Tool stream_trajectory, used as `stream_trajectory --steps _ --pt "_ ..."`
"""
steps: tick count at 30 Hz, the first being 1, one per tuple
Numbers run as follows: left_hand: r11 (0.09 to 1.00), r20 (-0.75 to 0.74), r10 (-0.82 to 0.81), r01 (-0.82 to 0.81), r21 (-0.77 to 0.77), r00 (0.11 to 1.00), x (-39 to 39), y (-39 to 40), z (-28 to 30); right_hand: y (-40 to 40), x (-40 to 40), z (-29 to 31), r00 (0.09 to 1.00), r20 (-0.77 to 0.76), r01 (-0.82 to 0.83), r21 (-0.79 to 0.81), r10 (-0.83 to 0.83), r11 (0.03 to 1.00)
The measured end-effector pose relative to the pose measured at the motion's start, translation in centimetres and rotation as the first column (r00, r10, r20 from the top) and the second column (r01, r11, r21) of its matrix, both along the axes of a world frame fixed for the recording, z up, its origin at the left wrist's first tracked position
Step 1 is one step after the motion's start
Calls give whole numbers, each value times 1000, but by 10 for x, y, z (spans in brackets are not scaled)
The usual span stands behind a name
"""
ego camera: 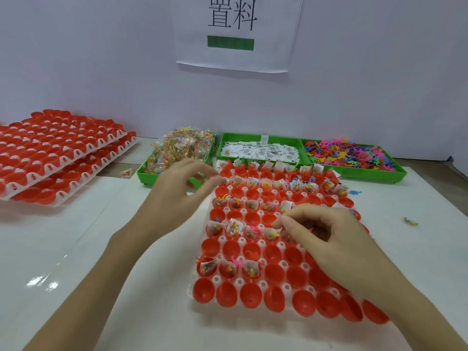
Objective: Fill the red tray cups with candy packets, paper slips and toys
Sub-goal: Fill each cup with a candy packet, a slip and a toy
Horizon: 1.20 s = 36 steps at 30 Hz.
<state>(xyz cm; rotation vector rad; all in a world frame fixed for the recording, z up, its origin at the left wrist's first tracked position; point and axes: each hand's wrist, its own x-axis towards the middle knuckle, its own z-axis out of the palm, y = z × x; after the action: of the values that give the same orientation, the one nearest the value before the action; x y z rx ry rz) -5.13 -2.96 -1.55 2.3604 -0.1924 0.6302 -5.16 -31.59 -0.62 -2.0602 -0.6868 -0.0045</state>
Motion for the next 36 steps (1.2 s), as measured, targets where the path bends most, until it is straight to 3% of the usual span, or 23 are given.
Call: stream_trajectory --steps 2,3,7,14,20,26,36 --pt "930 55 243 -249 272 968 11 20 -18 0 0 0 1000 -1 7 3 -7 1000" --pt "879 28 306 -294 375 951 14 28 -27 1 0 -1 1000 -2 9 4 -9 1000" --pt "815 -62 359 -280 508 931 21 49 -50 2 0 -3 1000 -10 21 7 -21 1000" --pt "889 106 252 -273 368 962 28 57 -46 -1 5 -4 999 1 45 18 -45 999" --pt "906 312 316 -383 182 896 28 54 -43 -4 10 -4 997 24 78 36 -79 996" --pt "939 371 311 -344 23 875 23 45 -34 -4 28 5 989 51 139 60 -142 989" --pt "970 363 83 -159 183 928 22 15 -29 28 180 33 955 202 274 -313 -219 909"
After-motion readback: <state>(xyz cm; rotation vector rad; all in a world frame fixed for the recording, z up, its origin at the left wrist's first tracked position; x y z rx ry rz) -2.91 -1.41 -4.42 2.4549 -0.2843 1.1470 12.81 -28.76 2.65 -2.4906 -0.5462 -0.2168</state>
